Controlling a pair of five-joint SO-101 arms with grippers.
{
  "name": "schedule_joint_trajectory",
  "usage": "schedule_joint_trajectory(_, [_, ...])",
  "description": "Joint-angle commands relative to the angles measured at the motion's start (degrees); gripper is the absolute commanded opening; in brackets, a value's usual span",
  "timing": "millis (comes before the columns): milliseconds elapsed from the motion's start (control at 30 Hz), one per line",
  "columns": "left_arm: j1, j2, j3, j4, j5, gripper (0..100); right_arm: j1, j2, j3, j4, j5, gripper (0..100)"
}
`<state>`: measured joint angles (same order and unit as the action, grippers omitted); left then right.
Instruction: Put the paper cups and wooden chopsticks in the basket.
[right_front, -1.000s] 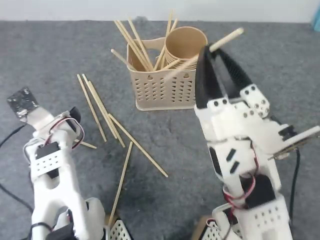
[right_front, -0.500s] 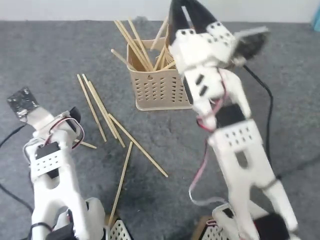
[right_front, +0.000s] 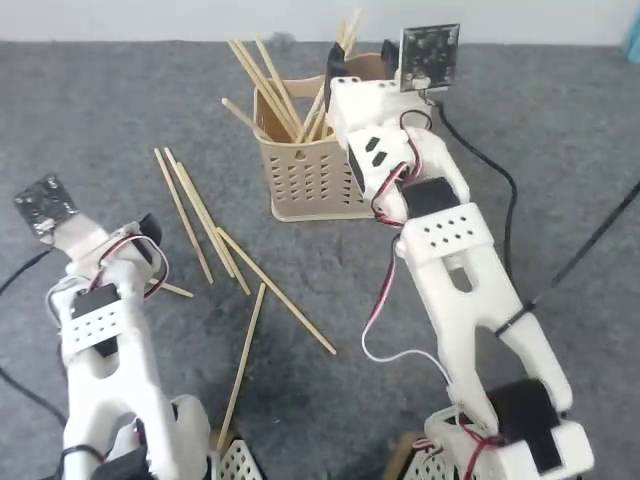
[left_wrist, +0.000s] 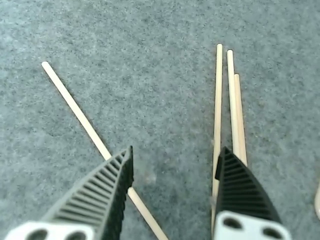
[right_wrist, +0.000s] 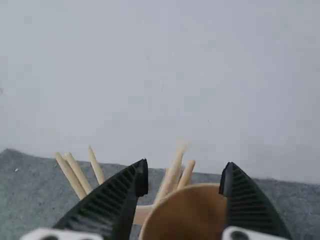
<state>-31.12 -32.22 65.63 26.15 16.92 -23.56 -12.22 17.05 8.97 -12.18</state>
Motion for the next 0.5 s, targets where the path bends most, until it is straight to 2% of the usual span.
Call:
schedule_joint_trajectory(0, [0.53,-0.88,-0.40,-1.67,-0.35,25,-0.40,-10.15,-3.52,4.35,0.79,24.2])
schedule_joint_trajectory(267, [0.44,-0.88,-0.13,-2.73,-0.35,25,-0.57,-32.22,-3.52,25.10,0.18,24.2])
schedule_joint_trajectory(467, [0.26,-0.88,-0.13,-2.64,-0.35,25,-9.36,-41.45,-3.43,46.90,-2.90,24.2])
